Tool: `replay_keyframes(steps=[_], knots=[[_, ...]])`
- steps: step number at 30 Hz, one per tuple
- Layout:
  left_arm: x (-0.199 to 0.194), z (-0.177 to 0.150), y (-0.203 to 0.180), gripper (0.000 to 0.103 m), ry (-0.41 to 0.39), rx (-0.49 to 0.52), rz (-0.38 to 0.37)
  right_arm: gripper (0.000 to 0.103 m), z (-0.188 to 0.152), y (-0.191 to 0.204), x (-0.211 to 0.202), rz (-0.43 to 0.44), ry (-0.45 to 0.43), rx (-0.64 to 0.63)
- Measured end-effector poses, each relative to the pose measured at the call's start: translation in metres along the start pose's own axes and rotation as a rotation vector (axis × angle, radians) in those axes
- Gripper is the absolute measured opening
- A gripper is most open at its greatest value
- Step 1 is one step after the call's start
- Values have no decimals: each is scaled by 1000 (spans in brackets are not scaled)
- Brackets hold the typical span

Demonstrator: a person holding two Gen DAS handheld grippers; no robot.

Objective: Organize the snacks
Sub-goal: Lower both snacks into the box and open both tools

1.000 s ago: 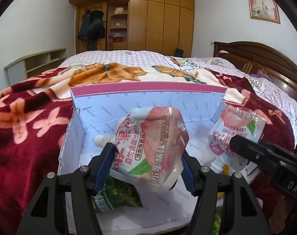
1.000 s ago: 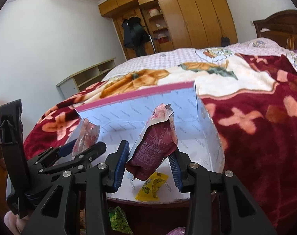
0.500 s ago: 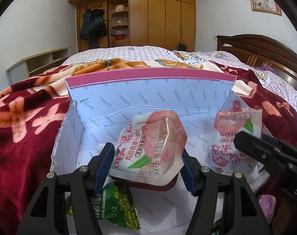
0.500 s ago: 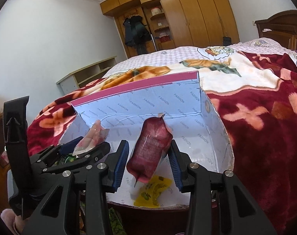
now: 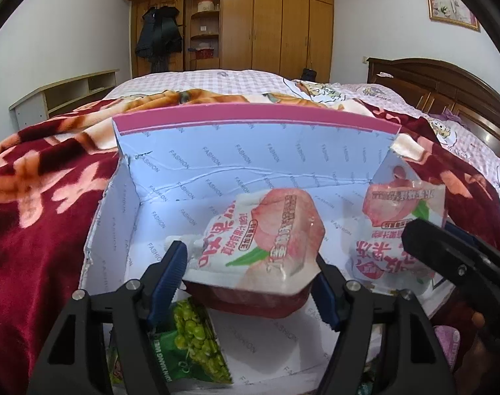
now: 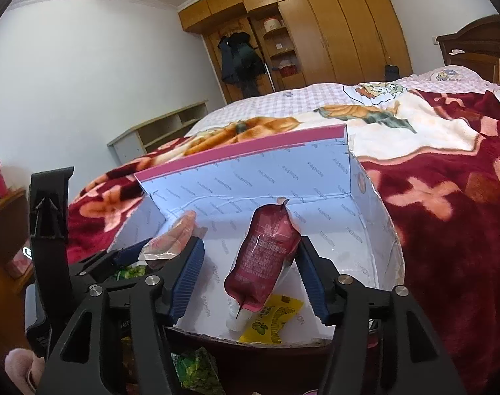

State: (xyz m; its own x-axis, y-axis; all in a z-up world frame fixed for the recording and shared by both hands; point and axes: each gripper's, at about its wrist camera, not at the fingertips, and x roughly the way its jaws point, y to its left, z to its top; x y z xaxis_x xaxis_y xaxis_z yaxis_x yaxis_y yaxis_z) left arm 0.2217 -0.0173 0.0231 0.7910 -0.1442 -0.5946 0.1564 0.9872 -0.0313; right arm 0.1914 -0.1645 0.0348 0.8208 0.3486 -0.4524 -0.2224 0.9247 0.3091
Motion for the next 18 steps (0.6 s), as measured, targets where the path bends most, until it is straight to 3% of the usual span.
replay_keyframes(steps=[3,7,18], knots=[[-4,1,-1,74,3,-2,-6,65,1,2,-3,2,-6,-8],[-15,3,-2,75,-7,5,1,81,3,3,-9,-26,-30,-11],[-43,9,4,86,-40,-41,20,81,12,8,-28,-46,-57,-40]])
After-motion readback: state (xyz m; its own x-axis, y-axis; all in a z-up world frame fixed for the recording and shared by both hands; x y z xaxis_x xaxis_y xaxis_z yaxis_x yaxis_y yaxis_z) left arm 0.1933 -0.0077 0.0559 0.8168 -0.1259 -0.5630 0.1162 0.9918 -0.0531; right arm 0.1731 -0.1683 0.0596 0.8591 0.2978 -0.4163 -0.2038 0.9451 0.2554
